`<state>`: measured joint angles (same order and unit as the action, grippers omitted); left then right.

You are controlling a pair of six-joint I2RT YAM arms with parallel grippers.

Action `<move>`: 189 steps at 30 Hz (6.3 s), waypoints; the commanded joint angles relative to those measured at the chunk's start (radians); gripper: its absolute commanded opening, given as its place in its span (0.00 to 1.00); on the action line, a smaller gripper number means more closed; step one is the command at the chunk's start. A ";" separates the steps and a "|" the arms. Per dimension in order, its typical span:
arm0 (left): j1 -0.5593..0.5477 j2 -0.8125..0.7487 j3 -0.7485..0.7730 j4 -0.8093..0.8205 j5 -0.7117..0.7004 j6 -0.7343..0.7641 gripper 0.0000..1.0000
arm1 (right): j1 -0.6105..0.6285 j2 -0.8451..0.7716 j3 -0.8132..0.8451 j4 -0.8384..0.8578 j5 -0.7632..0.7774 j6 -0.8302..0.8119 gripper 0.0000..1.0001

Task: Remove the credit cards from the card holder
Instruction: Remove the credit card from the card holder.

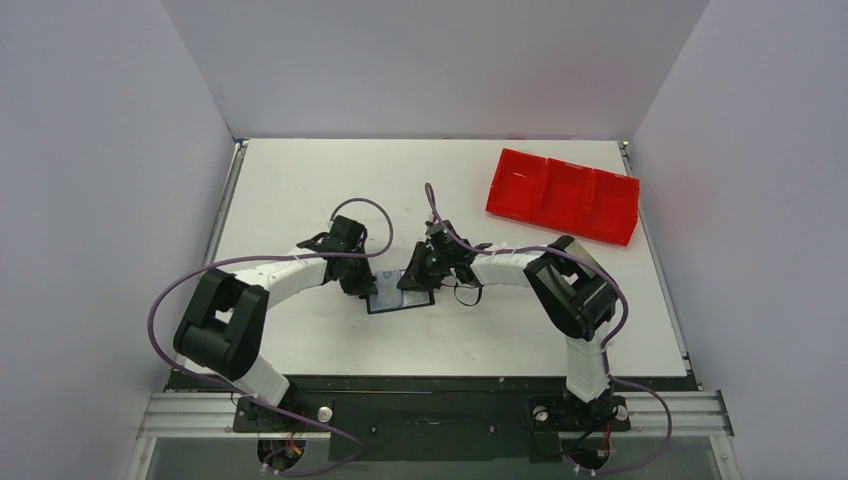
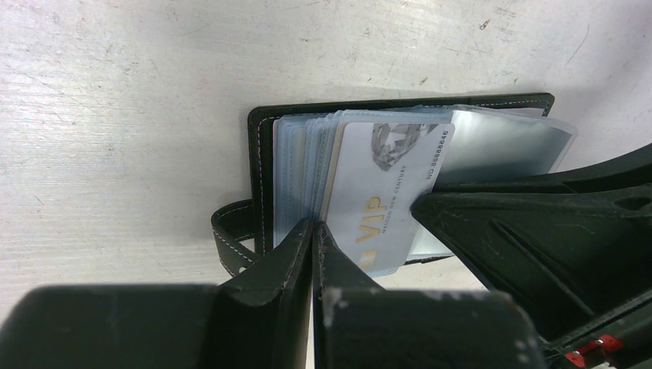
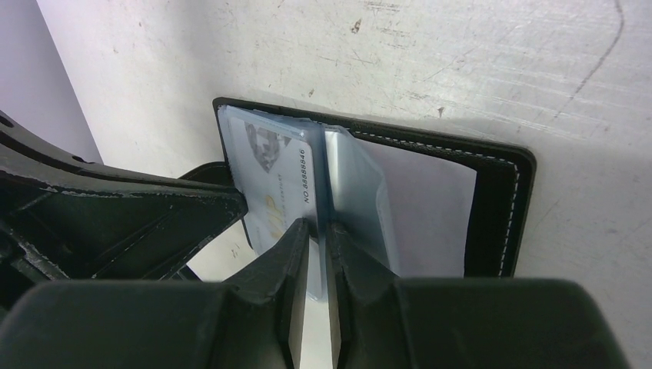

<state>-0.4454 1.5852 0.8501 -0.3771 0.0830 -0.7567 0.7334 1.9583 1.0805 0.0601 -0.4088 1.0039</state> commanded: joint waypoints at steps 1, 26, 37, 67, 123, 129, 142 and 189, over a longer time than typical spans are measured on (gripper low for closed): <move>-0.015 0.054 -0.006 -0.005 -0.047 -0.003 0.00 | -0.001 0.005 -0.002 0.036 0.015 -0.014 0.10; -0.006 0.095 0.008 -0.062 -0.074 -0.013 0.00 | -0.052 -0.049 -0.068 0.015 0.061 -0.052 0.00; -0.006 0.096 0.005 -0.062 -0.098 -0.012 0.00 | -0.072 -0.066 -0.090 0.018 0.061 -0.062 0.00; -0.012 0.102 0.030 -0.058 -0.086 -0.001 0.00 | -0.009 -0.006 -0.041 0.121 -0.036 -0.001 0.17; 0.013 0.129 0.008 -0.080 -0.106 -0.009 0.00 | -0.072 -0.062 -0.129 0.129 -0.002 -0.015 0.06; 0.013 0.122 0.008 -0.076 -0.104 -0.004 0.00 | -0.079 -0.068 -0.143 0.133 -0.003 -0.016 0.06; -0.036 -0.025 0.133 -0.137 -0.090 0.054 0.06 | -0.078 -0.059 -0.139 0.146 -0.015 -0.009 0.06; -0.087 0.151 0.113 -0.066 -0.089 0.019 0.00 | -0.045 0.006 -0.087 0.231 -0.087 0.063 0.11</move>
<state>-0.5186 1.6802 0.9855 -0.4480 0.0090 -0.7292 0.6758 1.9430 0.9615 0.2394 -0.4839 1.0603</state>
